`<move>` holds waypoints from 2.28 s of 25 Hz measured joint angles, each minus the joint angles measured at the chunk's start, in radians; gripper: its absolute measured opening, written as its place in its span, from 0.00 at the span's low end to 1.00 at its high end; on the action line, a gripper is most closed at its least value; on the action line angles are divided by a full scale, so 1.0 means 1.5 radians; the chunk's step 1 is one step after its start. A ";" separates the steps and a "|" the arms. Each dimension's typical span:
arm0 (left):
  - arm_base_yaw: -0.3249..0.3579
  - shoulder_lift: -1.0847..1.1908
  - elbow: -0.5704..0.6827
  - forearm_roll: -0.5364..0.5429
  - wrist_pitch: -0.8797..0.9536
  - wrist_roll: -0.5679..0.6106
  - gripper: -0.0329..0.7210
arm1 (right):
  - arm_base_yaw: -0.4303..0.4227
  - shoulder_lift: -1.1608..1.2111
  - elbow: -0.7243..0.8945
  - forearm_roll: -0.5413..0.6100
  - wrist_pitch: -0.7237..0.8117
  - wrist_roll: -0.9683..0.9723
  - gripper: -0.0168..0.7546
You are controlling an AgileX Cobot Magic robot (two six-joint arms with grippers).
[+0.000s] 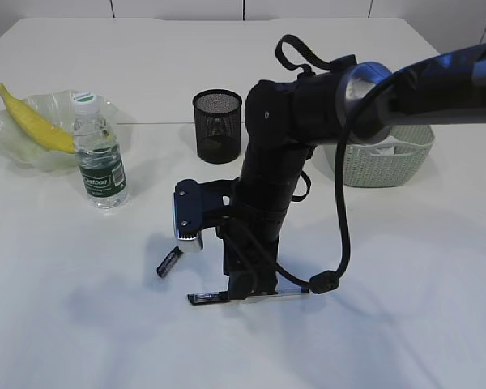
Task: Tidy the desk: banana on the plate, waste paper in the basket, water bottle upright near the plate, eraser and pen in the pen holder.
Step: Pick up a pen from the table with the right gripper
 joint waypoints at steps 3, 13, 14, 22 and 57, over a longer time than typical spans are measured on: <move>0.000 0.000 0.000 0.000 0.000 0.000 0.73 | 0.000 0.000 0.000 -0.004 -0.001 0.001 0.39; 0.000 0.000 0.000 0.000 0.000 0.000 0.73 | 0.000 0.017 0.000 -0.005 -0.008 0.005 0.39; 0.000 0.000 0.000 0.000 0.000 0.000 0.73 | 0.000 0.019 0.000 -0.005 -0.012 0.010 0.39; 0.000 0.000 0.000 0.000 0.000 0.000 0.73 | 0.000 0.022 0.000 -0.018 -0.030 0.047 0.39; 0.000 0.000 0.000 0.000 -0.001 0.000 0.73 | 0.013 0.024 0.002 -0.042 -0.031 0.080 0.39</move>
